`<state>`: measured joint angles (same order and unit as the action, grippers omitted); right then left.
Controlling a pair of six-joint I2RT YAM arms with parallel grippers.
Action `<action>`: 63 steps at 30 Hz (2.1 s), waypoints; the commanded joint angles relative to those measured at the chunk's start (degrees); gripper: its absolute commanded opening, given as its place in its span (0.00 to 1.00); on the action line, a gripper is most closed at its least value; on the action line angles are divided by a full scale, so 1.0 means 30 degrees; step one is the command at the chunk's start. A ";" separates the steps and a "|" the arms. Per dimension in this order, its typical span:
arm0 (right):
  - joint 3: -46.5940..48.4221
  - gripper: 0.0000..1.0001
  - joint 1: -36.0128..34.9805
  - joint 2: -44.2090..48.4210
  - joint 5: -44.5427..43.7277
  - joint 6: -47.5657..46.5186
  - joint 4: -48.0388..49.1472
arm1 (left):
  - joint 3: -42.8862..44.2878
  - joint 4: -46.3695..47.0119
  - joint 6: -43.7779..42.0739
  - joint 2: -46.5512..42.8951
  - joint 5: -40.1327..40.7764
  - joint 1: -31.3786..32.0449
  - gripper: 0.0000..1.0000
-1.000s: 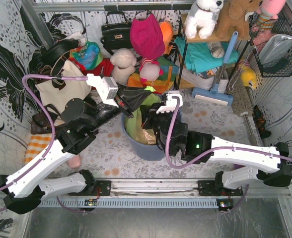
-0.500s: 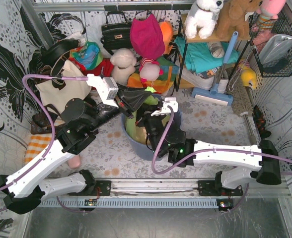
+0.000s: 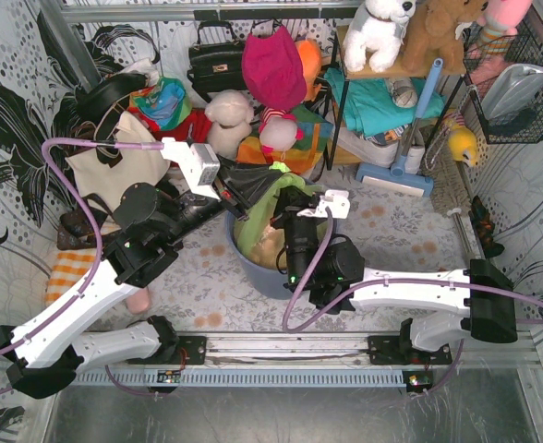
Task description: Tie the trash bag
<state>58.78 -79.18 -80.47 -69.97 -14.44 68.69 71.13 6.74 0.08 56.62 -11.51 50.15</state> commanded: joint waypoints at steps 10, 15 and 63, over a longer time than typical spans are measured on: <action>-0.0013 0.00 0.0787 0.0252 0.0796 0.1124 -0.0865 | -0.0593 -0.0139 0.0095 -0.1987 0.4525 -0.0059 0.54; -0.0112 0.00 0.0842 0.0462 0.0650 0.1416 -0.1361 | 0.0846 -0.2230 -0.0049 -0.2253 0.6182 -0.0344 0.61; 0.0502 0.00 0.1285 0.0946 0.1711 0.4308 -0.5509 | -0.4526 0.5340 1.2253 0.3172 -1.4643 -1.1738 0.49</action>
<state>58.70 -75.55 -77.84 -66.63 -3.62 53.01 58.17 19.55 37.30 66.26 -53.78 14.24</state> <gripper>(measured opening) 0.003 0.583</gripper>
